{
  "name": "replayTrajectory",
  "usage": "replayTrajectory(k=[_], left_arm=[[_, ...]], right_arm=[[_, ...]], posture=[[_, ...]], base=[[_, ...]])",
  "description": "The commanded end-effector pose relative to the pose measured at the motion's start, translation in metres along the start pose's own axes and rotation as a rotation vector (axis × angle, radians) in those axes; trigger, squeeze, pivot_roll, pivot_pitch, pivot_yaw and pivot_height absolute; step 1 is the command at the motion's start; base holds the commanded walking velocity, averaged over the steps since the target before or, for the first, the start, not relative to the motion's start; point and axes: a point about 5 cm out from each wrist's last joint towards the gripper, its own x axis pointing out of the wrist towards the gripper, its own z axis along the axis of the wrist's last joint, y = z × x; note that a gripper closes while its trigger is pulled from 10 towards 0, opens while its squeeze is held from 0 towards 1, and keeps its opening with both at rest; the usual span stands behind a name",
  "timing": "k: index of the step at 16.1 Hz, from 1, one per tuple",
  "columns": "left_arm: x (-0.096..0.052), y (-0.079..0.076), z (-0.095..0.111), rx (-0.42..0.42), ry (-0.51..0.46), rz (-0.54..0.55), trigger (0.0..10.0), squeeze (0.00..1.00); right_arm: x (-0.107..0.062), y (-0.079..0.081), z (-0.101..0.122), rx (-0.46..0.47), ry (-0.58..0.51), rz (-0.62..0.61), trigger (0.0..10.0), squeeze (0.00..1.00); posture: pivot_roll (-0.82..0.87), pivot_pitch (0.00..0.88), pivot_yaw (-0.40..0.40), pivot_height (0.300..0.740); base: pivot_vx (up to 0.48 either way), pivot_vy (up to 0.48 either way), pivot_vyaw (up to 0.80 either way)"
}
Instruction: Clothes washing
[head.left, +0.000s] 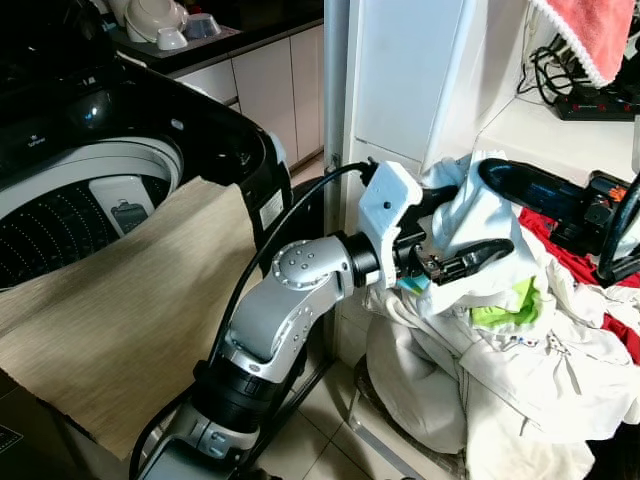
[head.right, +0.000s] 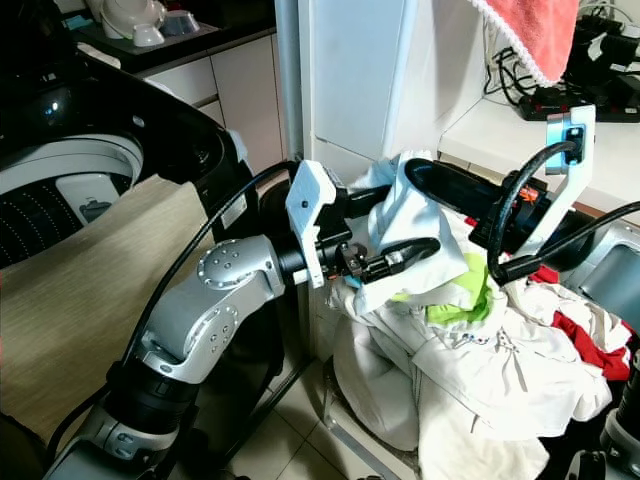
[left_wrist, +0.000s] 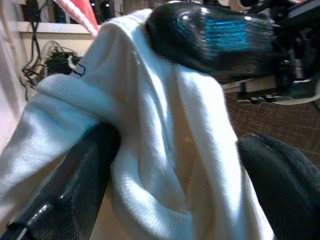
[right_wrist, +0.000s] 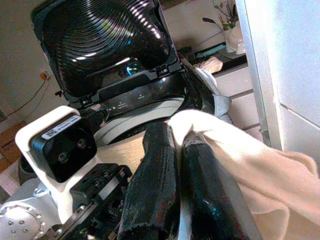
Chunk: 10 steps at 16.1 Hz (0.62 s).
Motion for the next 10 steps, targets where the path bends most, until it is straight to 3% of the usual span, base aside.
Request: replayTrajectory(k=[1,2,10], left_arm=[[0.0024,0.0030,0.0039,0.030,-0.002,0.018,9.3,0.96],[0.0023,0.0045,0.0034,0.028,0.000,0.030,0.0,0.00],[0.0009,0.0090,0.0030,0.005,-0.011,0.059,0.0,0.00]], right_arm=[[0.0016,0.0068,0.0041,-0.024,-0.004,0.030,0.0,0.00],[0.0018,0.0068,0.0041,-0.023,-0.005,0.030,0.0,0.00],[0.0044,0.0071,0.0021,-0.018,0.002,0.026,0.0,0.00]], posture=[[-0.14,0.000,0.055,0.740],[-0.14,0.000,0.055,0.740],[-0.14,0.000,0.052,0.740]], base=[[0.000,0.000,0.00],[0.000,0.000,0.00],[0.000,0.000,0.00]])
